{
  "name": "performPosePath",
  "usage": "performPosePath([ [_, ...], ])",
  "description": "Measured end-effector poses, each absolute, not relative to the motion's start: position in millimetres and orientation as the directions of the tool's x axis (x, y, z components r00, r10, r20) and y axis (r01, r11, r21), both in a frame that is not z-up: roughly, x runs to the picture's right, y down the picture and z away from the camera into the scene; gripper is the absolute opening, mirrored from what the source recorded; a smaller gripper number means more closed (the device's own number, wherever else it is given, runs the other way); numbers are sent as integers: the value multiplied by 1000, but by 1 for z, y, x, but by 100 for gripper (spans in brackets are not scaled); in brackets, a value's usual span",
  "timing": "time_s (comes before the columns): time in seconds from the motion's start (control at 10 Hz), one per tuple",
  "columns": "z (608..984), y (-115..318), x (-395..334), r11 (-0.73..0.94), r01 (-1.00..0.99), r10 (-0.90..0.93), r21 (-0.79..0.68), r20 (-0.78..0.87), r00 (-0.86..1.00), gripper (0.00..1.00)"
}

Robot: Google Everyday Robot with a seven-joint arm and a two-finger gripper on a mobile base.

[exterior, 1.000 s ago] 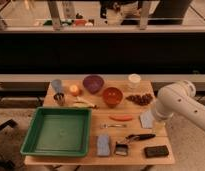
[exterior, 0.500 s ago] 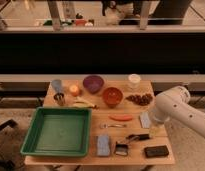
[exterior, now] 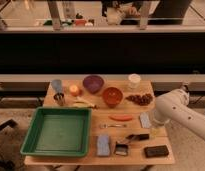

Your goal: Place eraser in metal cup

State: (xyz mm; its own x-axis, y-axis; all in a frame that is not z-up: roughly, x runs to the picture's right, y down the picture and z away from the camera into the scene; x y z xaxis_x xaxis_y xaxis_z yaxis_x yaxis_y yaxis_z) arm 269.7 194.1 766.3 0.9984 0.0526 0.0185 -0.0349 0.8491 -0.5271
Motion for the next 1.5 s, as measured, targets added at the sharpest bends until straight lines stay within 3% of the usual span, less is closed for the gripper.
performPosePath([
  [0.7,693,260,287,849,-48,76,-526,32,997,80],
  [1.5,714,287,307,844,-4,89,-537,133,987,80],
])
